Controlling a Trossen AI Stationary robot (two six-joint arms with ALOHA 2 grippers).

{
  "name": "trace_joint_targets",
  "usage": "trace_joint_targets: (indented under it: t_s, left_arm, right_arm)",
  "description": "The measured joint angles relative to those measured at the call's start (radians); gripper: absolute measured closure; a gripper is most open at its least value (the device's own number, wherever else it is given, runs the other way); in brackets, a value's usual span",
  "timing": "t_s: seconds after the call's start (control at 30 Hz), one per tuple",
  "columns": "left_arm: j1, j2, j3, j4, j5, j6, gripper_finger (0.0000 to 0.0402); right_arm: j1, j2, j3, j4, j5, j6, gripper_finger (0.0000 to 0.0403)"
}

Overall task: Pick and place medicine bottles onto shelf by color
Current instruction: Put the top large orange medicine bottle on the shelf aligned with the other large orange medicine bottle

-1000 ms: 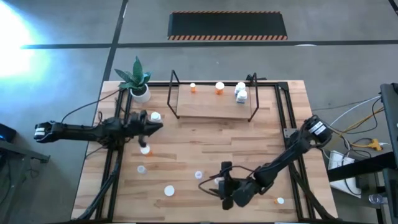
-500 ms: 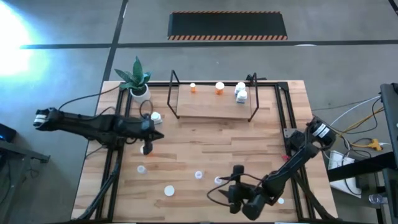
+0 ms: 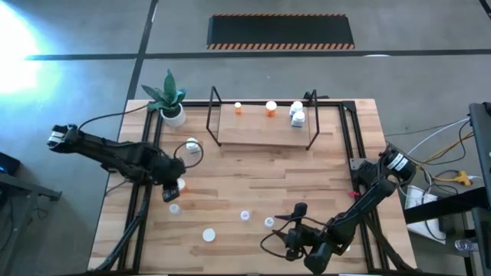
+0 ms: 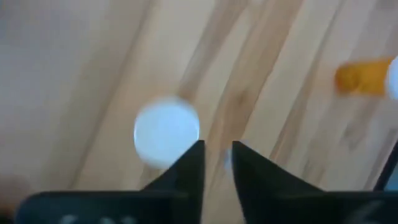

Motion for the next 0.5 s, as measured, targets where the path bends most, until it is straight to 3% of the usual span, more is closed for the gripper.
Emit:
trace_joint_targets:
  t_s: [0.13,0.3,0.5]
  left_arm:
    - [-0.03,0.023,-0.01,-0.119,0.024,-0.07,0.0256]
    - [-0.035,0.046,-0.052,-0.103,-0.007,-0.076,0.0182]
    - [-0.036,0.079,-0.134,-0.011,-0.043,-0.062,0.0141]
  right_arm:
    - [0.0,0.0,0.0,0.004,0.0,0.0,0.0177]
    - [0.0,0.0,0.0,0.008,0.0,0.0,0.0177]
    - [0.0,0.0,-0.001,0.008,0.0,0.0,0.0177]
